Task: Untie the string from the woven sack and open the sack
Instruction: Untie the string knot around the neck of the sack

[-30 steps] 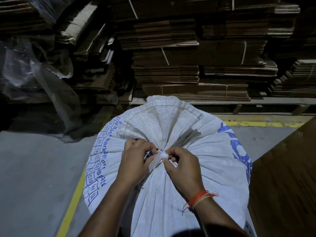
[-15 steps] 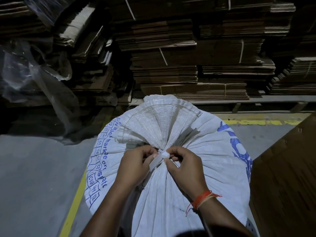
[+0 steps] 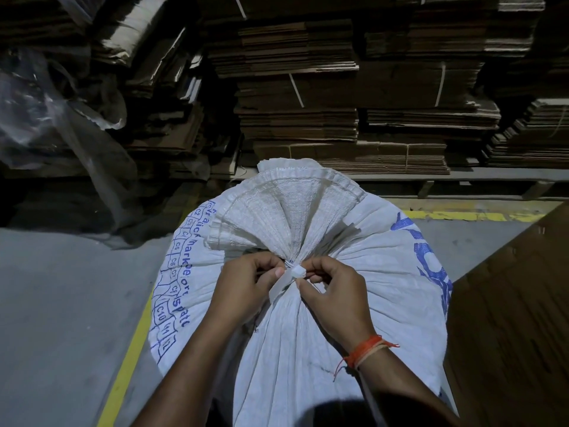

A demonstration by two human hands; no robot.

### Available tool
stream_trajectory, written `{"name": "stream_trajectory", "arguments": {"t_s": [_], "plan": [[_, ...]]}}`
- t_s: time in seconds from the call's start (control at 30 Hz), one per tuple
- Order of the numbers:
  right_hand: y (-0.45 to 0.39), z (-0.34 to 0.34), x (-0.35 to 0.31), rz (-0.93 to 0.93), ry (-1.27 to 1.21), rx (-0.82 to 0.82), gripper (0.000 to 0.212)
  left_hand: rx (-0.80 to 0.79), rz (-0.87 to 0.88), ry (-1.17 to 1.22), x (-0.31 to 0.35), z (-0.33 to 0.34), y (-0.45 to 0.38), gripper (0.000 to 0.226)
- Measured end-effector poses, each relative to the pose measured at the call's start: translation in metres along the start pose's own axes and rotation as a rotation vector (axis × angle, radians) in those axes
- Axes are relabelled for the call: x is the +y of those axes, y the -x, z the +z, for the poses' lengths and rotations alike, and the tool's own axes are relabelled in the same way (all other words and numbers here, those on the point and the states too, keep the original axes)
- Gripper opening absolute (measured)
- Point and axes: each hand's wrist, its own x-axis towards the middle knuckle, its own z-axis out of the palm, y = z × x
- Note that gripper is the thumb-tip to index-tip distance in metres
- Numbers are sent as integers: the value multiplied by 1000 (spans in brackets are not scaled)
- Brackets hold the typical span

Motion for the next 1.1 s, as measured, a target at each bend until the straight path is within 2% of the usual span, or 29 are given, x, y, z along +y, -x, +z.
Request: {"name": "stream_trajectory", "arguments": {"t_s": [0.53, 1.1], "plan": [[3, -1, 2, -22, 2, 8, 19, -16, -34, 48, 0, 7, 1, 18], [2, -2, 2, -10, 57, -10, 17, -7, -50, 107, -1, 15, 1, 11]]}}
